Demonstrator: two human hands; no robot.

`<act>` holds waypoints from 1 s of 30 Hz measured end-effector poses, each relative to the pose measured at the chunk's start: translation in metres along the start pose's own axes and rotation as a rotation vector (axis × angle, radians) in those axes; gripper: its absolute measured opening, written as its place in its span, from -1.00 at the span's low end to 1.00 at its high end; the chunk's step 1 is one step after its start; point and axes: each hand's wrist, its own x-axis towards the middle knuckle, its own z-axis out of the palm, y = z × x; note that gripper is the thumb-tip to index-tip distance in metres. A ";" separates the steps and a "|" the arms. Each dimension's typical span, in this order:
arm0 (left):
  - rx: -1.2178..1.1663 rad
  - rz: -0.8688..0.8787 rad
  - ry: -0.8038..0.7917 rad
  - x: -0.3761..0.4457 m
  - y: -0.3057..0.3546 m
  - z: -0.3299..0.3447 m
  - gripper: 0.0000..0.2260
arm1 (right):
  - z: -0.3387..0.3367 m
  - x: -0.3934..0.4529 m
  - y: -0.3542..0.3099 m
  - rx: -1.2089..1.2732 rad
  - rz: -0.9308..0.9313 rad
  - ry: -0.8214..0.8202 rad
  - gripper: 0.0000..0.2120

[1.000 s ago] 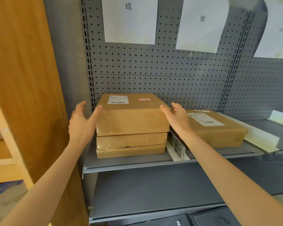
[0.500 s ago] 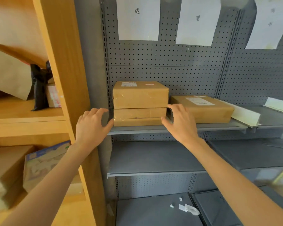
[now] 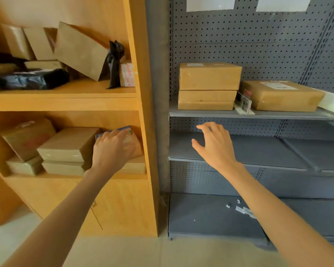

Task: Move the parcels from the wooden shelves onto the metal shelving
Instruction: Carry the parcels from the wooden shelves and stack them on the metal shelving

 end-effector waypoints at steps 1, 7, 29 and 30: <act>0.016 -0.019 -0.004 -0.004 -0.012 -0.004 -0.68 | 0.003 -0.001 -0.011 0.003 -0.014 -0.007 -0.54; 0.024 -0.117 0.010 -0.017 -0.087 -0.032 -0.66 | 0.020 0.017 -0.083 0.019 -0.093 -0.020 -0.56; 0.112 -0.454 0.004 -0.022 -0.451 -0.116 -0.63 | 0.165 0.106 -0.452 0.201 -0.317 -0.070 -0.60; 0.105 -0.453 0.010 -0.014 -0.457 -0.113 -0.64 | 0.168 0.116 -0.456 0.202 -0.323 -0.069 -0.60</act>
